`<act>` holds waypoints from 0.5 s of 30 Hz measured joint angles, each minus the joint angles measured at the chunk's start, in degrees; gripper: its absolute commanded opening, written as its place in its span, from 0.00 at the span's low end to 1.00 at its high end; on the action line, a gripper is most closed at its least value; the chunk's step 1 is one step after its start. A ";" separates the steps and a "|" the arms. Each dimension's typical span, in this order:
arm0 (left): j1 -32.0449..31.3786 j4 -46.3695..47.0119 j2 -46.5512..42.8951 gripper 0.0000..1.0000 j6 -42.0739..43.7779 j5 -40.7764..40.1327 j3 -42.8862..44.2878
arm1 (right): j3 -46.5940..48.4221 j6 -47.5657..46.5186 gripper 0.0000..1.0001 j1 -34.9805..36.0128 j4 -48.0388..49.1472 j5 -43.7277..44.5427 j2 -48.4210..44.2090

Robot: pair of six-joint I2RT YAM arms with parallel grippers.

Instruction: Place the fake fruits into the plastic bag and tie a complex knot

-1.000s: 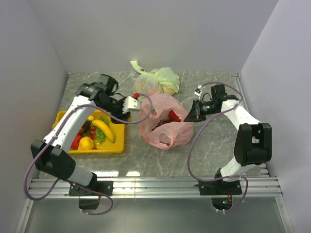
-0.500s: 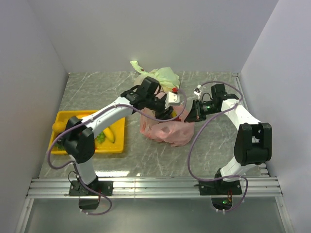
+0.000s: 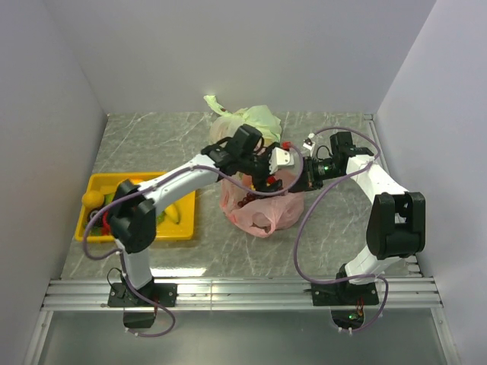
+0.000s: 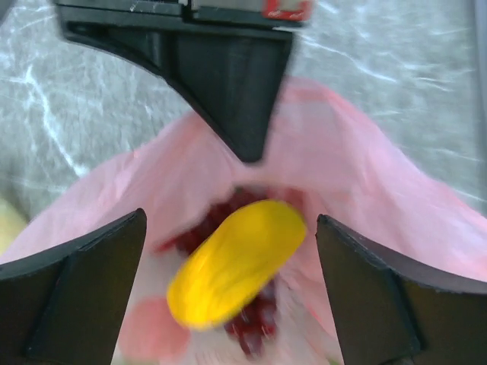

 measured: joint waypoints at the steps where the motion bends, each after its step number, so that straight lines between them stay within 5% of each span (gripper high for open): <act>1: 0.17 -2.19 -1.90 0.99 -0.37 0.13 0.00 | 0.00 -0.02 0.00 0.00 -0.02 0.15 0.02; 8: 8.46 -16.35 -24.55 0.99 -2.08 2.43 -2.43 | 0.02 -0.07 0.00 0.00 -0.07 1.75 0.28; 15: 32.98 -29.73 -48.35 1.00 1.03 -4.66 -19.28 | 0.04 -0.09 0.00 0.00 -0.20 2.08 0.31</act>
